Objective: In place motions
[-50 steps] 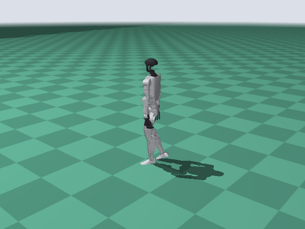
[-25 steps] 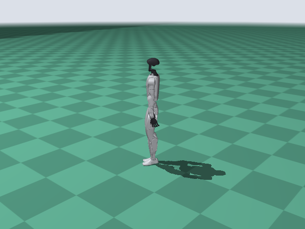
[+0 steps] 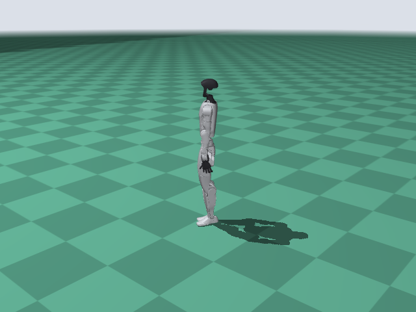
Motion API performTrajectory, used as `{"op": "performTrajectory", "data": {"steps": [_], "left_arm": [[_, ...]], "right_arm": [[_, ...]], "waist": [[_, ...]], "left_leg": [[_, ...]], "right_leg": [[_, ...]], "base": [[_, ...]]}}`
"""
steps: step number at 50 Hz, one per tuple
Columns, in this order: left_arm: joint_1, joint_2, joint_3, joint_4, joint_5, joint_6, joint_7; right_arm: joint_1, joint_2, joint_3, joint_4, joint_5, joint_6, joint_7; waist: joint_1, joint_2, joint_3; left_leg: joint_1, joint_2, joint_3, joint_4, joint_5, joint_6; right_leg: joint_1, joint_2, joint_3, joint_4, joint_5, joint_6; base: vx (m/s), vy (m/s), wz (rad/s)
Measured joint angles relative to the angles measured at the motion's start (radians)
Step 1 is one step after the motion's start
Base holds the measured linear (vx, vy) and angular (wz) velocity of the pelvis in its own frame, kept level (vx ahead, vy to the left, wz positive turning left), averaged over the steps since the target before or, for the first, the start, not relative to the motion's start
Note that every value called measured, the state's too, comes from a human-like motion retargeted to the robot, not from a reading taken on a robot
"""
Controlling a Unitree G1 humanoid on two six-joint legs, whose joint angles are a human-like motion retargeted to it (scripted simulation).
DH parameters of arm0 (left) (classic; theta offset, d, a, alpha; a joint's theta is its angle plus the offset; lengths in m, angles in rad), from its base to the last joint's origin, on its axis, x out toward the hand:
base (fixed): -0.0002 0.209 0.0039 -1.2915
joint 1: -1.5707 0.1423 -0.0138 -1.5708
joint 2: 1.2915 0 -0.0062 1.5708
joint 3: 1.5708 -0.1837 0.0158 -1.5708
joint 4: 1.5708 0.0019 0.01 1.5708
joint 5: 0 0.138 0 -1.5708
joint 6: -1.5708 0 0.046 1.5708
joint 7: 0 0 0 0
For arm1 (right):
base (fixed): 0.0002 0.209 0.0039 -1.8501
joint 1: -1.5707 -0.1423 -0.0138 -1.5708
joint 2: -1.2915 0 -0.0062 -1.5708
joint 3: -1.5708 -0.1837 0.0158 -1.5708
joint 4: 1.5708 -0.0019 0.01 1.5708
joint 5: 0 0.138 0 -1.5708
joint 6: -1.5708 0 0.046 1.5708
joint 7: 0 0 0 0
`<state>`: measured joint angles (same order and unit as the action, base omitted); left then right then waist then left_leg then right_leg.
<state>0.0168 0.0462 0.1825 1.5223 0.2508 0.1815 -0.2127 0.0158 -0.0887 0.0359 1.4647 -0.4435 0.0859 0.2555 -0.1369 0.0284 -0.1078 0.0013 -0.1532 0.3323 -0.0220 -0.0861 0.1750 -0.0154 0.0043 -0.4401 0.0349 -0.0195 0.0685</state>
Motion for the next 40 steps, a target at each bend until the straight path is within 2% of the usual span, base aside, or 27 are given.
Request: {"op": "performTrajectory", "data": {"steps": [13,21,25,32,37,40], "left_arm": [[0.005,0.002,0.001,0.010,-0.003,-0.001,-0.003],[-0.003,0.001,-0.001,0.035,0.002,-0.005,-0.029],[-0.003,-0.001,0.002,0.055,-0.011,-0.007,-0.049],[0.018,0.002,-0.017,0.077,0.017,-0.012,-0.063],[0.054,0.006,-0.007,0.065,0.035,-0.015,-0.081],[0.074,0.004,0.006,0.051,0.020,-0.014,-0.084]], "right_arm": [[0.001,-0.010,-0.014,0.001,0.020,0.005,-0.005],[-0.005,-0.004,-0.035,-0.027,0.030,-0.002,0.000],[-0.014,-0.005,-0.033,-0.045,0.020,-0.007,-0.004],[-0.028,0.002,-0.023,-0.073,0.031,-0.049,0.014],[-0.036,0.011,-0.011,-0.101,0.058,-0.070,0.053],[-0.039,0.008,-0.004,-0.114,0.068,-0.080,0.045]], "waist": [[0.057,0.007,0.009],[0.040,0.012,0.020],[0.040,0.023,0.030],[-0.039,0.051,0.039],[-0.093,0.063,0.059],[-0.110,0.068,0.066]], "left_leg": [[0.024,0.008,0.070,-0.013,-0.017,0.003],[0.025,-0.003,0.071,-0.018,-0.017,0.015],[0.020,0.001,0.125,-0.025,-0.018,0.024],[0.010,0.010,0.193,-0.041,-0.037,0.020],[0.008,0.028,0.291,-0.054,-0.068,0.002],[0.004,0.044,0.378,-0.059,-0.086,-0.016]], "right_leg": [[0.005,0.006,0.070,0.027,-0.015,-0.005],[-0.013,-0.001,0.085,0.069,-0.035,-0.026],[-0.040,-0.001,0.137,0.106,-0.044,-0.041],[-0.120,0.021,0.201,0.132,0.002,-0.085],[-0.166,0.048,0.261,0.127,-0.001,-0.096],[-0.180,0.048,0.233,0.120,-0.015,-0.109]], "base": [[-0.03,0.02,-0.29],[-0.04,0.03,0.00],[-0.03,0.06,-0.52],[-0.01,0.05,-0.76],[0.06,0.01,-1.64],[0.11,-0.02,-2.05]]}}
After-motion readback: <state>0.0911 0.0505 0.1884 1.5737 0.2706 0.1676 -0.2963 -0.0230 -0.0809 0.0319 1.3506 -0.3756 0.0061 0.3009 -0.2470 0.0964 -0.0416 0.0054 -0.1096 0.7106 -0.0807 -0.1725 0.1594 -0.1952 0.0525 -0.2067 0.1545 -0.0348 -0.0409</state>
